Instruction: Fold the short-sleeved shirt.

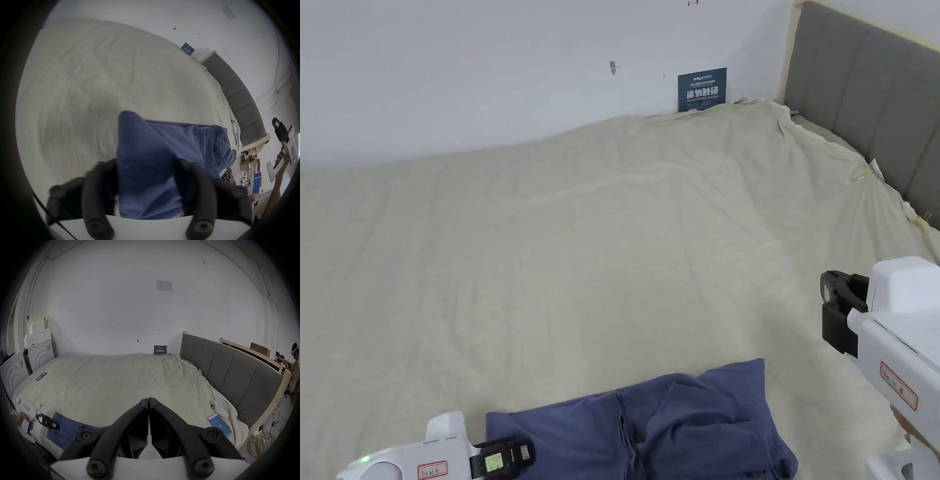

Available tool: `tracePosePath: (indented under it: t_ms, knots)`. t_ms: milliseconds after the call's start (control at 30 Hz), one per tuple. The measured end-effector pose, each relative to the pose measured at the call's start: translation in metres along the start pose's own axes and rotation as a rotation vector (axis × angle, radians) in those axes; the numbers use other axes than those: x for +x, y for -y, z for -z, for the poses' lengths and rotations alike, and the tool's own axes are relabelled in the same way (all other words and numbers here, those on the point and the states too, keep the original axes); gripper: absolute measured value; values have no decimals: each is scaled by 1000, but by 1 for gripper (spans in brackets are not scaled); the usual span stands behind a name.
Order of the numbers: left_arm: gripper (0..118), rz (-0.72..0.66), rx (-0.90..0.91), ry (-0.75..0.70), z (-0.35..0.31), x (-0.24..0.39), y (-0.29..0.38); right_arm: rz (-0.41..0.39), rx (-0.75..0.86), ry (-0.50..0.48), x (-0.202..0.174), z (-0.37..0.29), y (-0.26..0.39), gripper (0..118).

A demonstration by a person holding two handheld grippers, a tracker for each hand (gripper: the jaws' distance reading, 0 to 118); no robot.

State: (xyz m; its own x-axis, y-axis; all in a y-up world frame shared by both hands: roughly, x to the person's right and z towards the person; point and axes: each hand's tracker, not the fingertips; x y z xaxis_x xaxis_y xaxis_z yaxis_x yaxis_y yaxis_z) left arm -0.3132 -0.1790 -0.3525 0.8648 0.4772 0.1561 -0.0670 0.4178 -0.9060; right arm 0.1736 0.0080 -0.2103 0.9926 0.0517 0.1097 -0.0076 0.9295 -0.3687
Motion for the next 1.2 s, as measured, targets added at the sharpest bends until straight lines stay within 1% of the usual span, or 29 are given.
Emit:
tracePosePath:
  t_ms: [33, 100, 167, 233, 367, 433, 533, 567, 633, 667, 733, 767, 900, 1000, 1200]
  knots:
    - [44, -3, -4, 3, 0, 0, 0, 2, -1, -1, 1, 1, 0, 0]
    - [28, -9, -21, 20, 3, 2, 1, 4, -2, -4, -3, -3, -2, 0]
    - [17, -14, -19, 16, 3, 1, 3, 8, 0, -4, -4, -3, -2, 0]
    - [11, -32, -12, 21, -1, 2, 2, 13, 0, -7, -3, -2, -1, 0]
    - [8, -12, 16, 10, -21, 4, -2, 2, -2, -10, -5, -2, -4, 0]
    - [8, -42, 54, -13, -37, -2, -6, 0, 1, -15, -7, -2, -6, 0]
    - [8, -131, 72, 5, -59, -21, -9, -1, 8, -23, -8, -1, -9, 0]
    - [8, -128, 78, -57, -69, -28, -9, -1, 10, -27, -10, -1, -10, 0]
    - [8, -121, 94, -104, -85, -41, -8, -4, 13, -36, -14, -2, -12, 0]
    - [8, -154, 86, -138, -94, -47, -8, -4, 15, -41, -15, -2, -13, 0]
    - [8, -158, 97, -135, -110, -55, -5, -6, 16, -51, -18, 1, -12, 0]
    - [8, -168, 98, -163, -118, -58, -4, -7, 15, -56, -19, 2, -12, 0]
    - [8, -181, 86, -177, -138, -43, -5, -16, 11, -73, -23, 5, -11, 0]
    - [8, -156, 70, -149, -143, -11, -10, -15, 10, -84, -25, 5, -10, 0]
    - [8, -51, 23, -1, -129, 66, -37, -18, 20, -90, -25, 3, -12, 0]
